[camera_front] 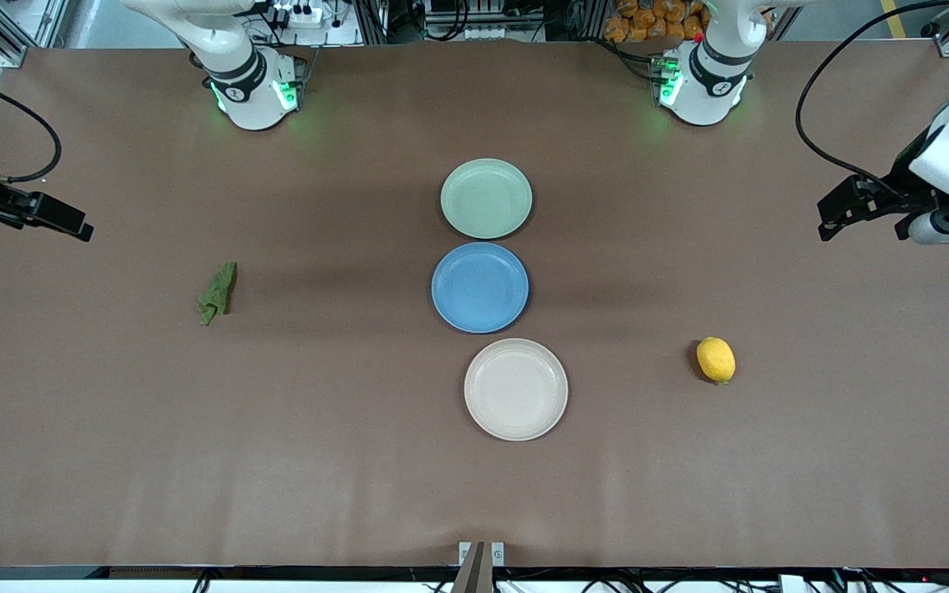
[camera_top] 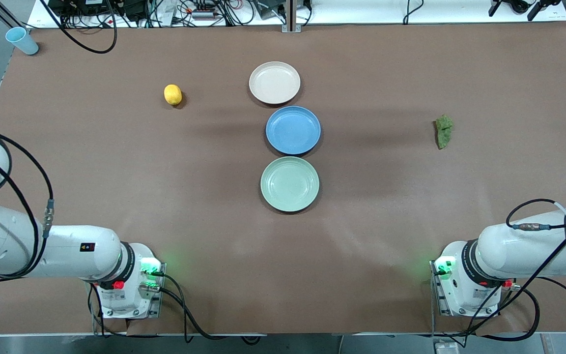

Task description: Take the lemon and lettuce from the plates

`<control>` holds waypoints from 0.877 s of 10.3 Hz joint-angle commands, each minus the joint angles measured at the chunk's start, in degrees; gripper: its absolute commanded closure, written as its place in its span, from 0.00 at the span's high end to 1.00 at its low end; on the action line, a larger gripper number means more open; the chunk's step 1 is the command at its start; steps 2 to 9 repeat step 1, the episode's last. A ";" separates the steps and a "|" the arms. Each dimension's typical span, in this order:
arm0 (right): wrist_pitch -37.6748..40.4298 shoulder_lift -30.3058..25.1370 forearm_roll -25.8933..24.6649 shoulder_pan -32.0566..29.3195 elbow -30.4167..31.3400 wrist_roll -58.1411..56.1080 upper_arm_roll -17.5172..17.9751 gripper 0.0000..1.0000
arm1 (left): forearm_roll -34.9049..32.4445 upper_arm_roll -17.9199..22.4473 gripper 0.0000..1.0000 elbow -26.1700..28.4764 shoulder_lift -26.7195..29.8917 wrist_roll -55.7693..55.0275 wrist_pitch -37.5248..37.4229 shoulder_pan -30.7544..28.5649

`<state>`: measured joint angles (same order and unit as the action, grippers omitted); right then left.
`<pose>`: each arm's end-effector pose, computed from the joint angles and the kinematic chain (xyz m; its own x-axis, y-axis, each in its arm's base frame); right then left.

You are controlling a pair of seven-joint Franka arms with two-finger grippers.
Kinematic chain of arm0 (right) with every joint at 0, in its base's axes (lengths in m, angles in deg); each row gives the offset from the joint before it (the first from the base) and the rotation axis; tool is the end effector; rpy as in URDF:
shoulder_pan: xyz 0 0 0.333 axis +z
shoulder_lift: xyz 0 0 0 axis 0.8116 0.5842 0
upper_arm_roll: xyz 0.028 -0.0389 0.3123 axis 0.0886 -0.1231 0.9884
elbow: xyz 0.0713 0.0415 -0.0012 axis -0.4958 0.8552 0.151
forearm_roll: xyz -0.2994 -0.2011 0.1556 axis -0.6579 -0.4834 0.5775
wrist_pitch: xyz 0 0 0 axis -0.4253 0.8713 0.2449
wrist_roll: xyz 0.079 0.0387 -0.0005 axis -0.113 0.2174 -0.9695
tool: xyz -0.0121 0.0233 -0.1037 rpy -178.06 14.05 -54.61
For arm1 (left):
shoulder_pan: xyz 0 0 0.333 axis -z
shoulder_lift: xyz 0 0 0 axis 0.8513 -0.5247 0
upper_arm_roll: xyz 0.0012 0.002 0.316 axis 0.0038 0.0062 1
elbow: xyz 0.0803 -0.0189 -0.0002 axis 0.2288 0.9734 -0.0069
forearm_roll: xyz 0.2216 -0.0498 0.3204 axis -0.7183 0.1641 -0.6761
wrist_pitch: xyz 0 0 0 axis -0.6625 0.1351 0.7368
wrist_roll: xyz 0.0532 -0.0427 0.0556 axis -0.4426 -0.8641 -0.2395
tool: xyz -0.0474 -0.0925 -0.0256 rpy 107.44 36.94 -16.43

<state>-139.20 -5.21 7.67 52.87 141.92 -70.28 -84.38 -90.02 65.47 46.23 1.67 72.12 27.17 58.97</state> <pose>0.5645 -0.0116 0.6095 0.9746 -0.2062 -0.0871 -0.2069 -0.9784 0.0006 0.5561 -0.0638 0.6189 0.9958 -0.0024 0.0915 -0.0009 -0.9999 -0.0172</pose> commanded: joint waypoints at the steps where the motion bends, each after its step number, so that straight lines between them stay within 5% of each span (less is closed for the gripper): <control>1: -0.03 -1.24 -0.09 0.33 1.08 -0.08 -0.40 1.00 | 1.20 -0.04 1.00 -0.75 0.24 1.32 -1.17 -0.35; 9: -0.03 -1.24 -0.09 0.33 1.08 -0.08 -0.40 1.00 | 1.20 -0.04 1.00 -0.75 0.24 1.32 -1.17 -0.35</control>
